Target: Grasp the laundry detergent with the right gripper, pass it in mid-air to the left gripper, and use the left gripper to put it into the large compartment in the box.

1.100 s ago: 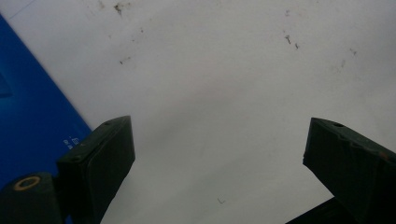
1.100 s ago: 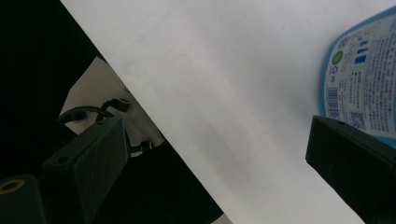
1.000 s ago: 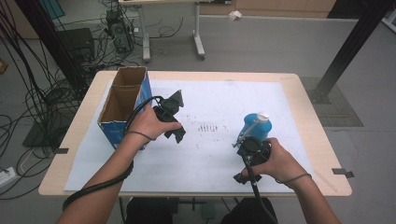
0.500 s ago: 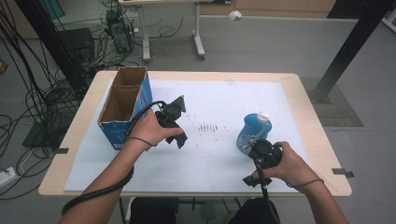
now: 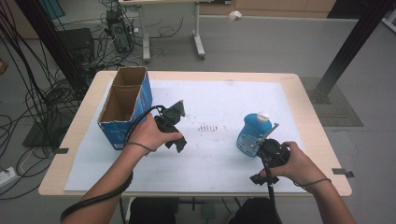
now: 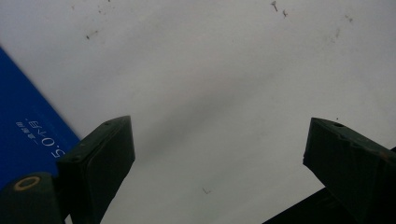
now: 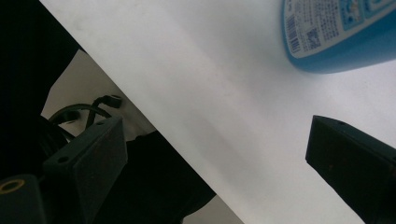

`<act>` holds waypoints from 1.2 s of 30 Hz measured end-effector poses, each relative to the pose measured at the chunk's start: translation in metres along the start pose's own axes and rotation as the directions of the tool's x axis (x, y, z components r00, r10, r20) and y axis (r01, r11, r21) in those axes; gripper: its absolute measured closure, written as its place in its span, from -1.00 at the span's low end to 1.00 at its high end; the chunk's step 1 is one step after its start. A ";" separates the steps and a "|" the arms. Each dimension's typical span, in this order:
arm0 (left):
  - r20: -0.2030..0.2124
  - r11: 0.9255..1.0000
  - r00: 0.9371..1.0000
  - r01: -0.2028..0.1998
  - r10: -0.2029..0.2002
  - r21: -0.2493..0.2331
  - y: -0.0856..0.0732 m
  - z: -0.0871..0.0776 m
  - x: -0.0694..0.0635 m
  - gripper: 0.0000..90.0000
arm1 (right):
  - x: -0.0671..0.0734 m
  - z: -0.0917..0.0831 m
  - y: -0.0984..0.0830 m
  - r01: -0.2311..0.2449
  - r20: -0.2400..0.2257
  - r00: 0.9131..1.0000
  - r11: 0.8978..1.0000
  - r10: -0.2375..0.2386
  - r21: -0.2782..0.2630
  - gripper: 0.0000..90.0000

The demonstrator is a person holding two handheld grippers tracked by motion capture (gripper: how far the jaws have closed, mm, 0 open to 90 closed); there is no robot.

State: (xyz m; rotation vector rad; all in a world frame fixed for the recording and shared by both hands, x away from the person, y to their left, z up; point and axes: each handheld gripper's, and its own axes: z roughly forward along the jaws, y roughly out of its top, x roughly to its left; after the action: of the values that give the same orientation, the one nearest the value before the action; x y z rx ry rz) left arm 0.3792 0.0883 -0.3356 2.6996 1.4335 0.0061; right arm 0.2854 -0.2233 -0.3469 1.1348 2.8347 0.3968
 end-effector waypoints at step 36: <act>0.019 0.998 0.999 0.051 -0.050 -0.020 -0.033 0.004 -0.008 -0.80 | -0.056 0.006 -0.024 -0.025 0.015 1.000 1.000 0.025 -0.007 -0.88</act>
State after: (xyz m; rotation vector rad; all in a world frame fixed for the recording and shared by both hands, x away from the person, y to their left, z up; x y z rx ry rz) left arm 0.3473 0.1002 -0.3424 2.6391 1.4878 -0.0065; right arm 0.3106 -0.2771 -0.3607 1.1685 2.8067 0.3984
